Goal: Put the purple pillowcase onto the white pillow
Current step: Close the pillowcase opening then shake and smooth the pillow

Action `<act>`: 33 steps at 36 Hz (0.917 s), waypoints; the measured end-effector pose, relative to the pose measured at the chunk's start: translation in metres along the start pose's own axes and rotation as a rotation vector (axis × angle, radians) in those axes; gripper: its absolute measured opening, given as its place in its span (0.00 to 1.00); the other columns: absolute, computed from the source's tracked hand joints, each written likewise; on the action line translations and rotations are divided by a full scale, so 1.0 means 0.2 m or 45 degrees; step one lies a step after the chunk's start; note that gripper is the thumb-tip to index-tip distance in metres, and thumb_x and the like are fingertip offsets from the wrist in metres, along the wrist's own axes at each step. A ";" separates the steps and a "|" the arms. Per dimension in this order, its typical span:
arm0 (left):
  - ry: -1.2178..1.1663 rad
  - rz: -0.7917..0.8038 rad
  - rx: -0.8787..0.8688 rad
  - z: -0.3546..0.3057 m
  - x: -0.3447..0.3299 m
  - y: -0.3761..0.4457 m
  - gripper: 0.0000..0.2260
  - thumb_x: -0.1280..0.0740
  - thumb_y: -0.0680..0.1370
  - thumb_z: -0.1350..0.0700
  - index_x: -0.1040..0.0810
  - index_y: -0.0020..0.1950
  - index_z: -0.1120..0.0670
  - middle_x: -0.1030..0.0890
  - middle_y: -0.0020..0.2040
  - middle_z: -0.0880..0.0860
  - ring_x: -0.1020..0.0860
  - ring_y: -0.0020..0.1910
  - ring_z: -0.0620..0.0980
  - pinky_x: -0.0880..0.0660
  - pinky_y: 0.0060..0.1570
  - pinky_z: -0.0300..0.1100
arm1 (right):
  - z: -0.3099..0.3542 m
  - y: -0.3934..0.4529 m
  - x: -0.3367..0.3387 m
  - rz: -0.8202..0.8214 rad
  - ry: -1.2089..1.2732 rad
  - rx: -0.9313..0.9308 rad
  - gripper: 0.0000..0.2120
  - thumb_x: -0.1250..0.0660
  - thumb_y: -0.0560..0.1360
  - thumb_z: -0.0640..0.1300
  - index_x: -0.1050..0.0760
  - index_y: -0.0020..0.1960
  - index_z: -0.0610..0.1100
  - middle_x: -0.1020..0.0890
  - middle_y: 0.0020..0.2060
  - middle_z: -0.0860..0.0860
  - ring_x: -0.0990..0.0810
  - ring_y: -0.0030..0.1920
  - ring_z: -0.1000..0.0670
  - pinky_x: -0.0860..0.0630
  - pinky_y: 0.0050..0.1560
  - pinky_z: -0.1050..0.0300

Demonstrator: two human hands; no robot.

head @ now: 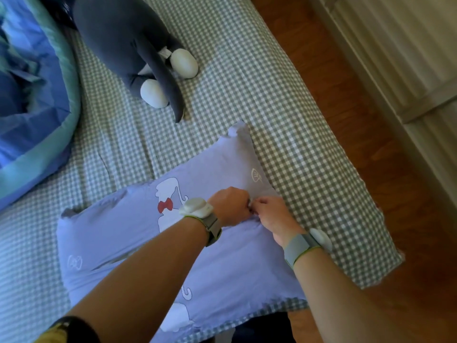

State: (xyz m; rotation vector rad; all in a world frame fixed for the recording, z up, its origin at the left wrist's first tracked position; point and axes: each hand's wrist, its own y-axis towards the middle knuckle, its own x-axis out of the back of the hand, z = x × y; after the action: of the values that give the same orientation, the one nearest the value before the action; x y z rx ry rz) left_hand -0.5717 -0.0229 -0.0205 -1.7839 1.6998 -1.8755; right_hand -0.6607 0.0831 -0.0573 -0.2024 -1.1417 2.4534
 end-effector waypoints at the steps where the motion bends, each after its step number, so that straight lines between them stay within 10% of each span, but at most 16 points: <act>1: -0.001 0.032 0.002 0.00 0.00 0.00 0.16 0.35 0.75 0.40 0.20 0.48 0.53 0.19 0.47 0.56 0.21 0.45 0.58 0.26 0.41 0.45 | 0.01 0.00 0.00 0.001 -0.015 -0.004 0.11 0.36 0.72 0.39 0.31 0.31 0.43 0.33 0.29 0.45 0.36 0.34 0.49 0.41 0.35 0.54; 18: -0.489 -0.296 0.209 0.04 -0.10 -0.20 0.10 0.38 0.78 0.51 0.30 0.36 0.51 0.22 0.37 0.56 0.24 0.42 0.61 0.28 0.39 0.47 | 0.03 -0.09 -0.11 -0.390 -0.347 0.097 0.15 0.37 0.74 0.46 0.27 0.30 0.42 0.21 0.30 0.45 0.25 0.34 0.43 0.26 0.39 0.47; 33: -1.023 -0.128 0.469 0.09 -0.03 -0.21 0.12 0.33 0.76 0.52 0.16 0.47 0.60 0.15 0.49 0.59 0.20 0.47 0.56 0.22 0.50 0.47 | 0.15 -0.12 -0.05 -0.060 -0.371 0.002 0.16 0.35 0.69 0.48 0.21 0.39 0.33 0.20 0.31 0.42 0.23 0.34 0.48 0.28 0.35 0.51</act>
State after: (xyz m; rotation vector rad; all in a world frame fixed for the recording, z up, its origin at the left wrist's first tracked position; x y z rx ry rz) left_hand -0.5305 -0.0140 0.0000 -2.0582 0.9279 -1.1159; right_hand -0.6543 0.0716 -0.0191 0.1868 -1.2454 2.4978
